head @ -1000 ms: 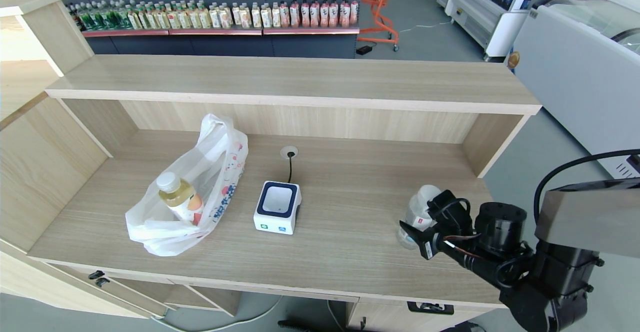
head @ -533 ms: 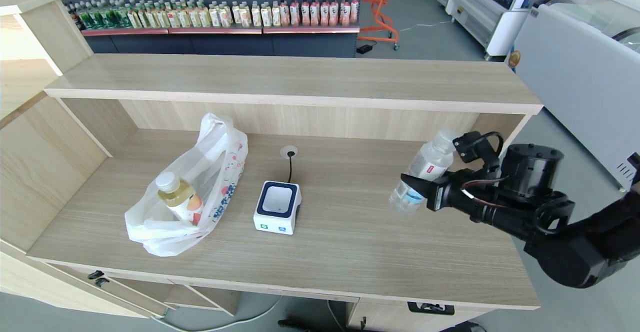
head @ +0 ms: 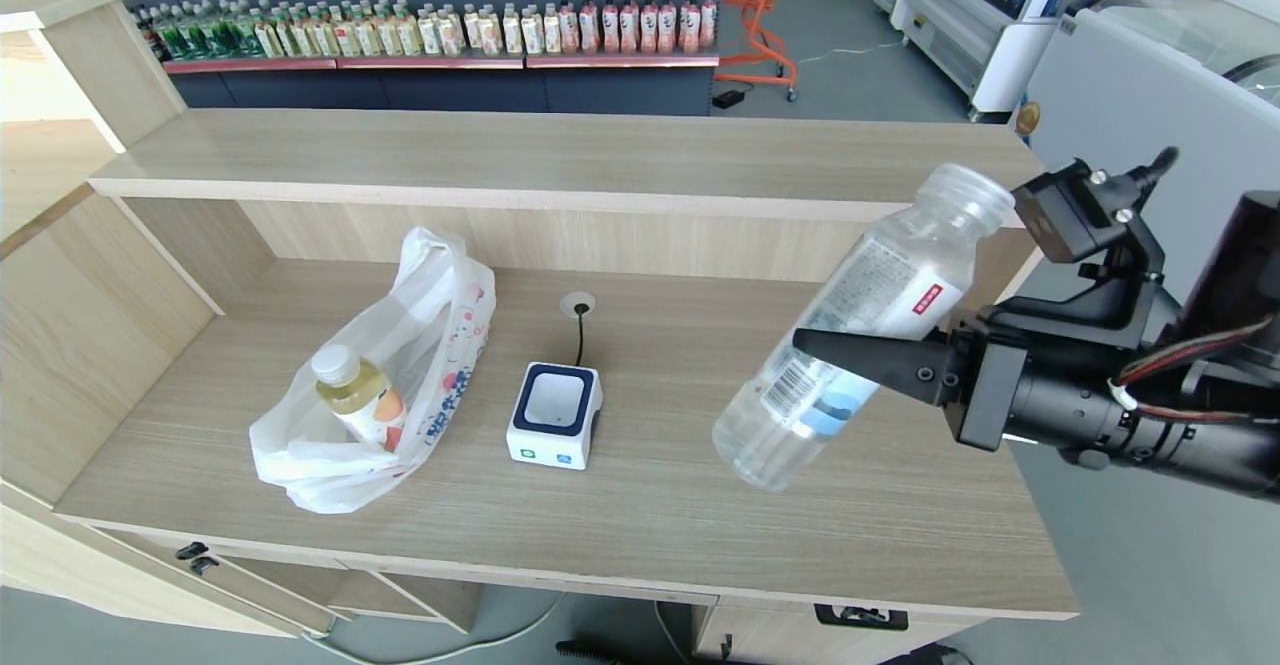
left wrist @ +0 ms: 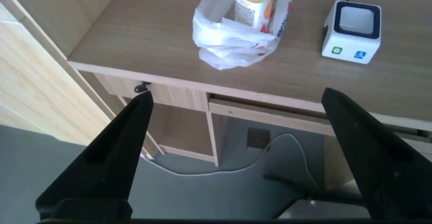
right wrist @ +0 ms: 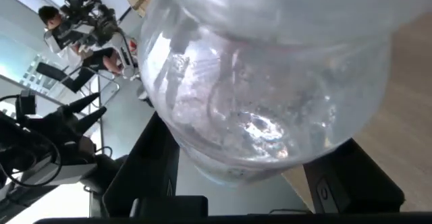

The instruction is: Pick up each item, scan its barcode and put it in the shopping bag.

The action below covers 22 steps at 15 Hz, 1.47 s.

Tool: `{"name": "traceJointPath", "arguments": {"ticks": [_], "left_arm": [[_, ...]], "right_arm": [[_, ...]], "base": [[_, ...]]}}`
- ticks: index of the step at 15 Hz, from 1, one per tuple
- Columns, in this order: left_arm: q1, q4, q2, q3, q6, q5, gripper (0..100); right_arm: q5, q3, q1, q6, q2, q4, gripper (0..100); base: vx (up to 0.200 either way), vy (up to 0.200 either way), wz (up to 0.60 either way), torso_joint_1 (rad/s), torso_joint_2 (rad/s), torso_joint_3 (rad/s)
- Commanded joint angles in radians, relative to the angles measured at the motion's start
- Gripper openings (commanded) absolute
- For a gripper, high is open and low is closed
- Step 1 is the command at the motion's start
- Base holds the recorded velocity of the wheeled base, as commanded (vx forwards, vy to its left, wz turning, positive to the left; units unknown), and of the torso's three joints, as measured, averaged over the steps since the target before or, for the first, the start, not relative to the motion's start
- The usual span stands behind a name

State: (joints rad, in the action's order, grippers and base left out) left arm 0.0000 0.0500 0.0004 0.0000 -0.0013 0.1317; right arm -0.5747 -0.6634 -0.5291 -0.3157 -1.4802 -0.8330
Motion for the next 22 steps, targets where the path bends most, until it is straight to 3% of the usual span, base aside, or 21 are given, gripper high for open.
{"name": "traceJointPath", "arguments": {"ticks": [1, 4, 10, 12, 13, 14, 22], "left_arm": [[0.0, 0.001, 0.0, 0.0, 0.0, 0.0, 100], [0.0, 0.001, 0.0, 0.0, 0.0, 0.0, 100], [0.0, 0.001, 0.001, 0.0, 0.0, 0.0, 100], [0.0, 0.001, 0.001, 0.0, 0.0, 0.0, 100], [0.0, -0.001, 0.001, 0.0, 0.0, 0.0, 100], [0.0, 0.001, 0.001, 0.0, 0.0, 0.0, 100], [0.0, -0.001, 0.0, 0.0, 0.0, 0.0, 100]], "right_arm": [[-0.007, 0.004, -0.065, -0.008, 0.078, 0.049, 0], [-0.105, -0.001, -0.072, -0.008, 0.084, 0.087, 0], [-0.143, 0.005, -0.065, -0.062, 0.044, 0.072, 0], [-0.148, 0.022, -0.071, -0.045, 0.035, 0.017, 0], [-0.149, 0.044, -0.069, 0.072, 0.011, -0.021, 0], [-0.149, 0.041, -0.063, 0.086, -0.002, -0.026, 0], [-0.148, 0.057, -0.061, 0.092, -0.008, -0.029, 0]], "base": [[0.0, 0.0, 0.0, 0.0, 0.0, 0.0], [0.0, 0.0, 0.0, 0.0, 0.0, 0.0], [0.0, 0.0, 0.0, 0.0, 0.0, 0.0], [0.0, 0.0, 0.0, 0.0, 0.0, 0.0], [0.0, 0.0, 0.0, 0.0, 0.0, 0.0], [0.0, 0.0, 0.0, 0.0, 0.0, 0.0], [0.0, 0.0, 0.0, 0.0, 0.0, 0.0]]}}
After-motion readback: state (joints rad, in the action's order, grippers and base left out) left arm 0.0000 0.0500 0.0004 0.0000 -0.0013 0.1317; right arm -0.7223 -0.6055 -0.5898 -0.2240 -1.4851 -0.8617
